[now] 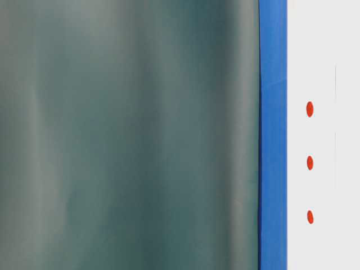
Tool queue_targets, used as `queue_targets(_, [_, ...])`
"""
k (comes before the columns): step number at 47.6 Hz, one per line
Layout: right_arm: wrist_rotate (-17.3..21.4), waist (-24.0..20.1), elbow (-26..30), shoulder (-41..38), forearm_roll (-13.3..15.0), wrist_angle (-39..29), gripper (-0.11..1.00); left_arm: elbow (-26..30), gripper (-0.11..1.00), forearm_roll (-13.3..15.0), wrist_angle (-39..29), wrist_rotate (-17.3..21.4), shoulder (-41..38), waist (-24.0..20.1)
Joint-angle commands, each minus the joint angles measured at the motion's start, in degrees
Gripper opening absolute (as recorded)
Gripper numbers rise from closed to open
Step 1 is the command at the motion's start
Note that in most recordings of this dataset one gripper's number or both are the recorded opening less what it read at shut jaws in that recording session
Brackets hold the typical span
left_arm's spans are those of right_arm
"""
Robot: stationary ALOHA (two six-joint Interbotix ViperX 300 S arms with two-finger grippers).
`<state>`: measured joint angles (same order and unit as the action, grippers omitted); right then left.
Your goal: Hit the mark with a hammer.
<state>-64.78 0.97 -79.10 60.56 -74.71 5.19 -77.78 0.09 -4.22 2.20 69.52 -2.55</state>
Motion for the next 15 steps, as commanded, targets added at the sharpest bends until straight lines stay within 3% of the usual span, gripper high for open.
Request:
queue_targets(1, [-0.1,0.1,0.6,-0.6,0.1,0.3,0.78,0.6,0.81,0.1,0.4,0.1,-0.5,0.1])
queue_targets(15, [-0.1,0.1,0.6,-0.6,0.1,0.4,0.78,0.6,0.81,0.1,0.4,0.2,-0.6,0.1])
